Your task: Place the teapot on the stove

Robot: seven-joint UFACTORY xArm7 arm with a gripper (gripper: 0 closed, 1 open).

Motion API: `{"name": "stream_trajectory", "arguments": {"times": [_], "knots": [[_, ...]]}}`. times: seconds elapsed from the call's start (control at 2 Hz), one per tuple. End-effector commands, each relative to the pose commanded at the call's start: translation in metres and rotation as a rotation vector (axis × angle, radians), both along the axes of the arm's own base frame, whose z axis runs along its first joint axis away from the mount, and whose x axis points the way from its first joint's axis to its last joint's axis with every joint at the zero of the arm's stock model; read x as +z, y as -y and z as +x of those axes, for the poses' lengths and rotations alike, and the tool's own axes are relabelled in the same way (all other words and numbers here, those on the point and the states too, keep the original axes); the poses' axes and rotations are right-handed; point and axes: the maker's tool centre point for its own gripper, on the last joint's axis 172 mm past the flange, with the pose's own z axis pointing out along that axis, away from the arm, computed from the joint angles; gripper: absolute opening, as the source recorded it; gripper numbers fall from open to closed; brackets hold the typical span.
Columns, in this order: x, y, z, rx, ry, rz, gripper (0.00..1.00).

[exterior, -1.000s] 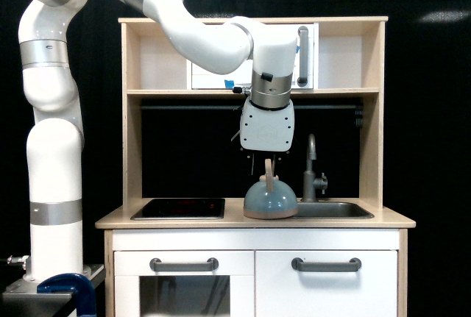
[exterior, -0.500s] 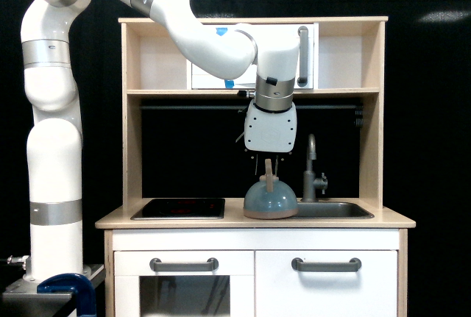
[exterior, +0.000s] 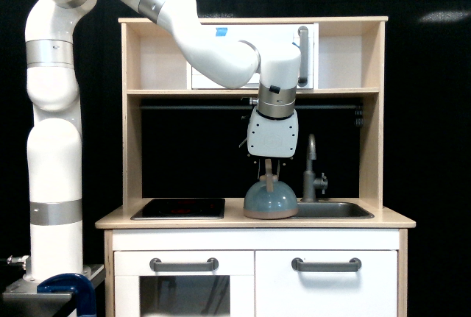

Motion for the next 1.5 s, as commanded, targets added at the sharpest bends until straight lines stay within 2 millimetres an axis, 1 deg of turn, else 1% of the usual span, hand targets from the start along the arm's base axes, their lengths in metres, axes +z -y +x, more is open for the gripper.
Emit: {"name": "stream_trajectory", "arguments": {"times": [0.5,1.0,1.5], "knots": [[0.0,-0.018,0.003,0.0,0.0,0.0,1.0],[-0.002,-0.023,0.003,0.0,0.0,0.0,0.0],[0.004,-0.024,0.001,0.0,0.0,0.0,0.0]]}}
